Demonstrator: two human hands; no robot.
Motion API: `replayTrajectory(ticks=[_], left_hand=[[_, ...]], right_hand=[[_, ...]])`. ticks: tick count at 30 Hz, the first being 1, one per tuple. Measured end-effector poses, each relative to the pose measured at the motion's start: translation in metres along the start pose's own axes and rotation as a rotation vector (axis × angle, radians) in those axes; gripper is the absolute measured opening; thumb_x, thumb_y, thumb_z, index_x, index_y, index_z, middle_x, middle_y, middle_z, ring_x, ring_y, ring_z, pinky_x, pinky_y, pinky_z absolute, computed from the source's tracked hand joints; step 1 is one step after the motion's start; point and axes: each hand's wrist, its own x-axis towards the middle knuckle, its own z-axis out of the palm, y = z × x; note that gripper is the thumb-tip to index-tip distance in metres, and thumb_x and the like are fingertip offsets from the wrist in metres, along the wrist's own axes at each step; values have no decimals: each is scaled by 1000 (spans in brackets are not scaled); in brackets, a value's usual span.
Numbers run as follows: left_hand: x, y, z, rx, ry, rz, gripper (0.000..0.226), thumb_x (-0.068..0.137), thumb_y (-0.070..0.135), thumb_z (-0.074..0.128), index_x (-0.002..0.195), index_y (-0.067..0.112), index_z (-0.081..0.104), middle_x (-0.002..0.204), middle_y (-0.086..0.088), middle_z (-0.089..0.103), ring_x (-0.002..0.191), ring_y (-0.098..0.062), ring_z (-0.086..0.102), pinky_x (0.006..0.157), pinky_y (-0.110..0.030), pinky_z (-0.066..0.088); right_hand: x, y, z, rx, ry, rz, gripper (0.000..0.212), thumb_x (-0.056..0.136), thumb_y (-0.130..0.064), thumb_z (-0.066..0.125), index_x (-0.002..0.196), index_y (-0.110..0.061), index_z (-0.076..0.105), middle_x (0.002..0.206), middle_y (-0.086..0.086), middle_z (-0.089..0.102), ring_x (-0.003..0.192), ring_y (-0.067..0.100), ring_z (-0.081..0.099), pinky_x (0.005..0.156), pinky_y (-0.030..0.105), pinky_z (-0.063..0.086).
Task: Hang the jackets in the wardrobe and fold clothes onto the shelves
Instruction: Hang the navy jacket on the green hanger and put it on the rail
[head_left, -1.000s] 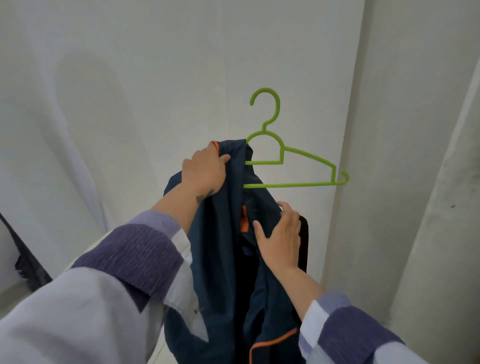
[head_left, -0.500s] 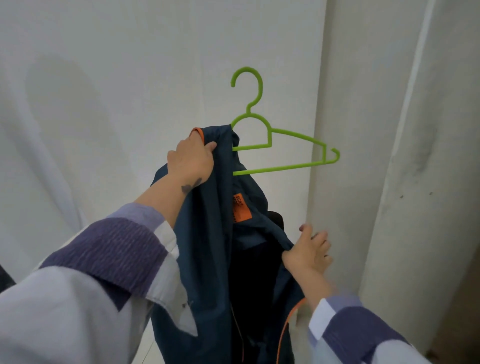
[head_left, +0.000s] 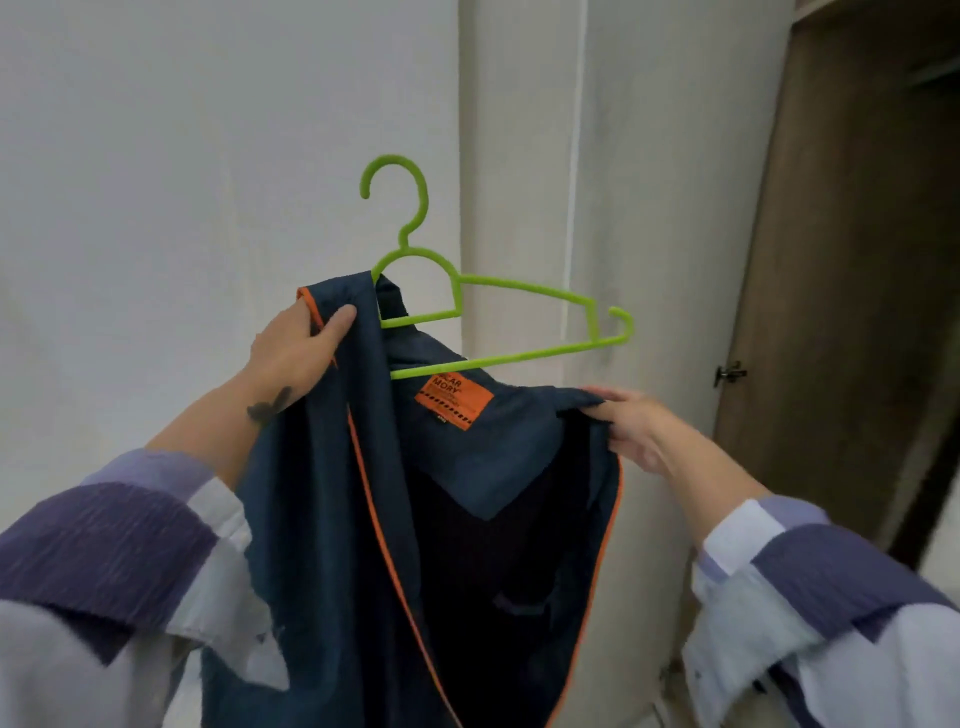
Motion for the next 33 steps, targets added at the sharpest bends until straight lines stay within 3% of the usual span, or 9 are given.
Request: replayTrajectory(ticks=[2, 7, 11, 15, 18, 22, 25, 29, 33], left_hand=[[-9, 11, 11, -72, -36, 25, 54, 89, 61, 45, 125, 22, 58, 119, -5, 65, 114, -26, 57, 101, -42, 41], [-24, 33, 45, -118, -116, 64, 48, 90, 56, 50, 118, 20, 64, 112, -3, 67, 110, -25, 59, 93, -35, 42], [-28, 50, 75, 148, -97, 113, 59, 88, 65, 43, 99, 11, 67, 95, -11, 69, 95, -33, 62, 82, -39, 46], [-34, 80, 97, 415, 98, 191, 61, 90, 62, 40, 76, 4, 53, 83, -21, 64, 81, -40, 61, 66, -38, 41], [-33, 108, 111, 431, 206, 237, 56, 94, 54, 41, 80, 1, 55, 84, -24, 63, 78, -42, 61, 64, -39, 41], [-23, 141, 132, 357, 224, 201, 52, 96, 51, 40, 91, 2, 57, 90, -23, 65, 85, -41, 62, 69, -39, 40], [-20, 170, 149, 246, 231, 200, 48, 96, 50, 42, 95, 4, 58, 92, -21, 66, 88, -41, 62, 68, -37, 39], [-14, 189, 162, 131, 215, 177, 48, 95, 54, 40, 103, 11, 59, 97, -17, 67, 91, -40, 62, 71, -37, 39], [-11, 187, 169, -29, 218, 181, 48, 92, 58, 39, 108, 19, 63, 100, -12, 67, 93, -37, 62, 76, -38, 45]], right_hand=[[-11, -18, -32, -80, -40, -57, 31, 90, -3, 58, 118, -17, 60, 86, 3, 65, 71, 11, 62, 61, 18, 48], [-33, -47, -89, -327, 63, -213, 23, 87, -3, 64, 109, -7, 67, 83, 6, 66, 78, 21, 63, 62, 18, 52], [-54, -63, -121, -551, 221, -346, 23, 81, -2, 70, 104, -2, 70, 91, 9, 70, 72, 11, 62, 61, 6, 48], [-67, -80, -141, -841, 385, -416, 14, 75, -17, 78, 89, -11, 77, 87, 5, 74, 78, 11, 65, 69, 17, 49], [-72, -87, -140, -1041, 555, -433, 11, 74, -31, 76, 79, -21, 75, 85, 1, 73, 83, 17, 66, 72, 25, 50], [-76, -91, -114, -859, 727, -440, 8, 75, -21, 66, 81, -15, 69, 91, 4, 71, 93, 25, 64, 77, 30, 50], [-77, -89, -83, -808, 707, -481, 4, 78, -19, 63, 80, -17, 61, 94, 5, 69, 95, 26, 62, 78, 33, 49], [-74, -74, -73, -920, 665, -455, 9, 85, -28, 58, 86, -21, 52, 93, 5, 66, 93, 29, 59, 71, 34, 43], [-75, -77, -92, -1179, 985, -718, 31, 86, -49, 53, 106, -26, 57, 106, -2, 56, 104, 22, 47, 84, 38, 36]])
